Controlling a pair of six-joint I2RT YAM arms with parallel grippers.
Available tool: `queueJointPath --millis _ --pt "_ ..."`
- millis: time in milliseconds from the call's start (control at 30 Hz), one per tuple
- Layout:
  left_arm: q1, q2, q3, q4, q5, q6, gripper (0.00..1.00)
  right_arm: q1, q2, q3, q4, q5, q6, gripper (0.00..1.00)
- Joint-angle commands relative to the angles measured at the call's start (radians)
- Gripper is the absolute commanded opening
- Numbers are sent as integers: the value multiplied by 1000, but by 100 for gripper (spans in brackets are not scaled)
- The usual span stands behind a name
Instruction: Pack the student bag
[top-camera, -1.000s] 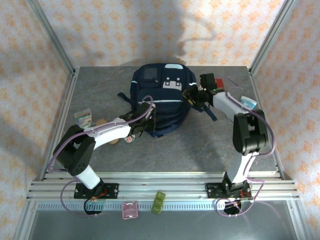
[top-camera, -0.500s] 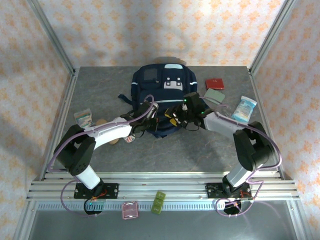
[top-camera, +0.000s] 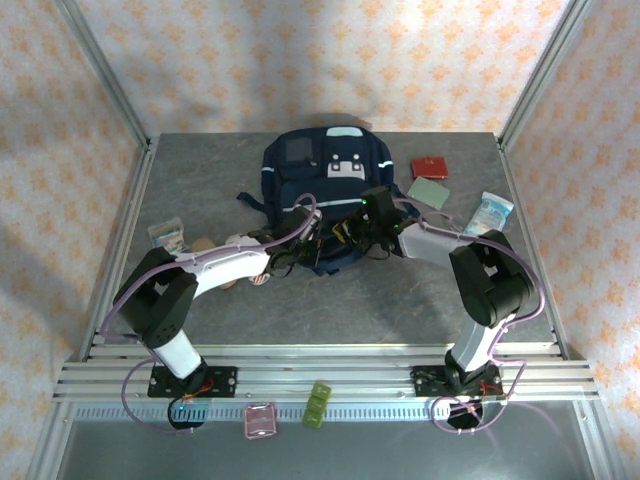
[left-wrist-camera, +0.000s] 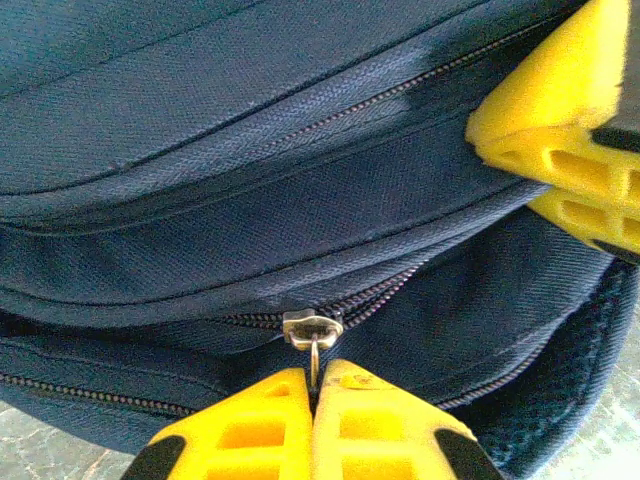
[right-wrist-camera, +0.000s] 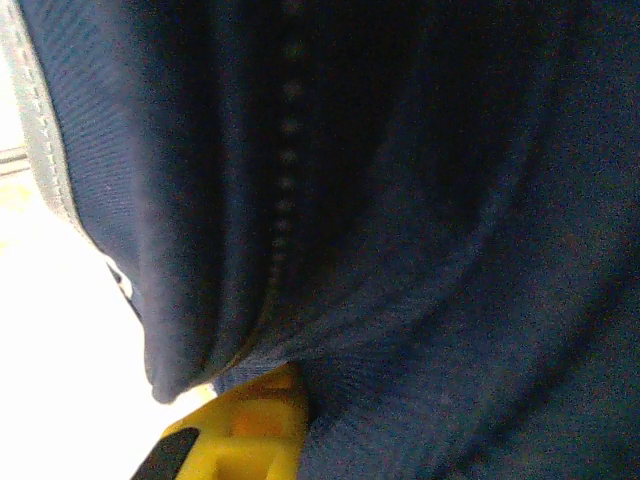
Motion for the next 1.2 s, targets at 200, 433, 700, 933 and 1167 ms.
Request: queueJointPath --millis 200,433,700,933,1167 --pt "150 -14 3 -116 -145 63 0 -56 -147 -75 54 117 -64 0" --pt "289 0 13 -94 -163 81 0 -70 -207 -116 86 97 -89 0" --pt "409 121 151 -97 -239 71 4 -68 -218 -115 115 67 -105 0" --pt "421 86 148 -92 -171 54 6 -55 -187 -57 82 35 -186 0" --pt "421 -75 9 -90 -182 2 20 -28 -54 139 -72 -89 -406 0"
